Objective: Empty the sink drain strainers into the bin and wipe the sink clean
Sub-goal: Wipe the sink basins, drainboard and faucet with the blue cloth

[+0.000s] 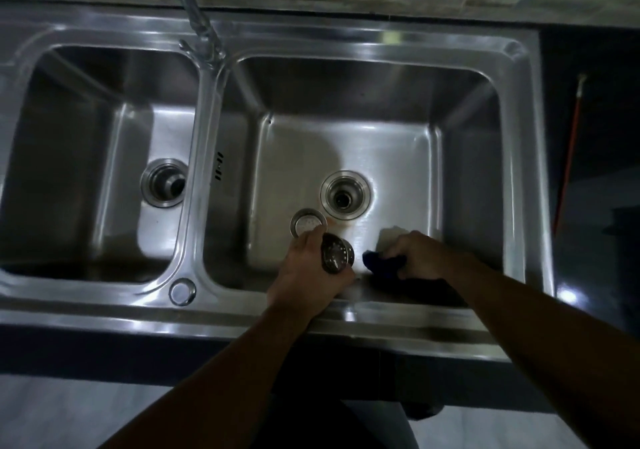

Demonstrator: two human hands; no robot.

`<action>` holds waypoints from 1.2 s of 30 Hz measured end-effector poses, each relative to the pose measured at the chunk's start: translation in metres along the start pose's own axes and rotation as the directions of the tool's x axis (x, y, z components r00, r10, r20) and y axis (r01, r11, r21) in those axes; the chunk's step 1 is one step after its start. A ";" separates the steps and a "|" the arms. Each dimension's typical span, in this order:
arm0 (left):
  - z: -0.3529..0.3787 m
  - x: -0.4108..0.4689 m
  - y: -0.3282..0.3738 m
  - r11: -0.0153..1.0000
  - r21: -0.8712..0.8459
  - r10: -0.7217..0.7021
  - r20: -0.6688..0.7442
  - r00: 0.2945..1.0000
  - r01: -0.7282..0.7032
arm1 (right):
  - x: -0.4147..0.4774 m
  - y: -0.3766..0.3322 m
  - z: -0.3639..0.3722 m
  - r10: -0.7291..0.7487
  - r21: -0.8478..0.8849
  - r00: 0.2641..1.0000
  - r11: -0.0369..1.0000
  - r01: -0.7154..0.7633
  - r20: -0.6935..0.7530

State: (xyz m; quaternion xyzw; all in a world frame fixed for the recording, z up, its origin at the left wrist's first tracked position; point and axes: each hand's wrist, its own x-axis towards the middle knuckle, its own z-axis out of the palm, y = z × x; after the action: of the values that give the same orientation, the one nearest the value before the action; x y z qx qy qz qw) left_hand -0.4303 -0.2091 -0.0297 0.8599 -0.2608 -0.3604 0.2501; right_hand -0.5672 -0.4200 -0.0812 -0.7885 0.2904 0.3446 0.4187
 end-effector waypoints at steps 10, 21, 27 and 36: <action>-0.031 0.038 0.029 0.863 -0.435 -0.238 0.101 0.966 0.258 | -0.034 -0.090 0.016 0.106 0.962 0.957 0.059 0.266 -0.271; -0.011 0.076 0.075 0.832 -0.475 -0.145 0.312 0.939 0.286 | -0.041 -0.071 -0.007 0.300 0.840 0.788 0.267 0.472 -0.538; -0.006 0.124 0.098 0.963 -0.240 -0.108 0.078 0.991 0.123 | -0.057 -0.047 -0.008 0.249 0.828 0.814 0.369 0.422 -0.525; 0.033 0.205 0.127 0.980 0.042 0.197 -0.007 0.980 -0.196 | -0.060 -0.009 0.014 0.098 0.189 0.835 0.982 0.007 -0.542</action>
State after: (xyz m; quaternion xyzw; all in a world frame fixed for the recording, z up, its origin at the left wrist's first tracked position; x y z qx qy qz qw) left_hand -0.3650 -0.4402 -0.0719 0.8371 -0.3504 -0.3235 0.2680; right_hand -0.6005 -0.3938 -0.0356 -0.8049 0.4473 0.0860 0.3803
